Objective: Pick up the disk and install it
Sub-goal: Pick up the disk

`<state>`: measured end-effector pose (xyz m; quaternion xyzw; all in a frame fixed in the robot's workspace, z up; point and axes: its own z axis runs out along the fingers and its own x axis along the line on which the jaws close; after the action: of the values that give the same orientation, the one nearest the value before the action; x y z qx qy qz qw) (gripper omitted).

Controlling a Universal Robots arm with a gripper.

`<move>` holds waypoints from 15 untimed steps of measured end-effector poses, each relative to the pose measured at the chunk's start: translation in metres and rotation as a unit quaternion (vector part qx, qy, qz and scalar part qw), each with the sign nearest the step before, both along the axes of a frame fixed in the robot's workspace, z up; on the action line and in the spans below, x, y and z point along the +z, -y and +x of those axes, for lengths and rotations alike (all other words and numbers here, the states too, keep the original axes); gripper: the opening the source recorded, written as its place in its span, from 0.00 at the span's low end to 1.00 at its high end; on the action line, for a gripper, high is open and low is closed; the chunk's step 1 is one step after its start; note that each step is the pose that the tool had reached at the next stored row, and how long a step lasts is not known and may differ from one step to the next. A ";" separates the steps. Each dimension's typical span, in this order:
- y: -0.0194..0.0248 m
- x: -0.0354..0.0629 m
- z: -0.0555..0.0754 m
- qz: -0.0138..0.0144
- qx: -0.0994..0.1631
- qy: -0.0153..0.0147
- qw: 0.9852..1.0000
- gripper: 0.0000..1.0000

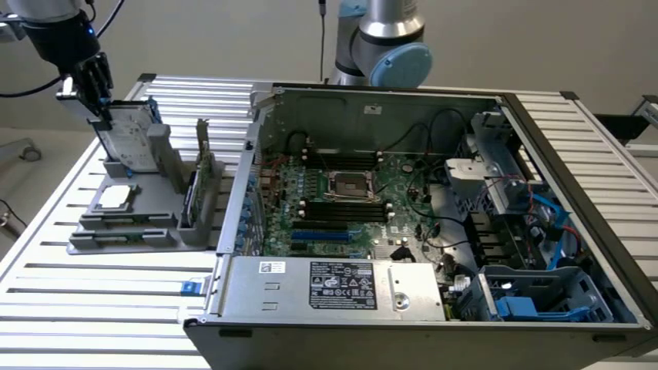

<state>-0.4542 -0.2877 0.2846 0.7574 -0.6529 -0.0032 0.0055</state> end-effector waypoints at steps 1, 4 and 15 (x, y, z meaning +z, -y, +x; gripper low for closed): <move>0.0000 -0.0001 0.000 0.000 0.000 0.000 1.000 0.39; 0.0006 -0.0003 0.000 0.000 0.000 0.000 1.000 0.39; 0.0046 -0.0003 0.000 0.000 0.000 0.000 1.000 0.33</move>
<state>-0.4542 -0.2923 0.2843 0.7573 -0.6530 -0.0032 0.0055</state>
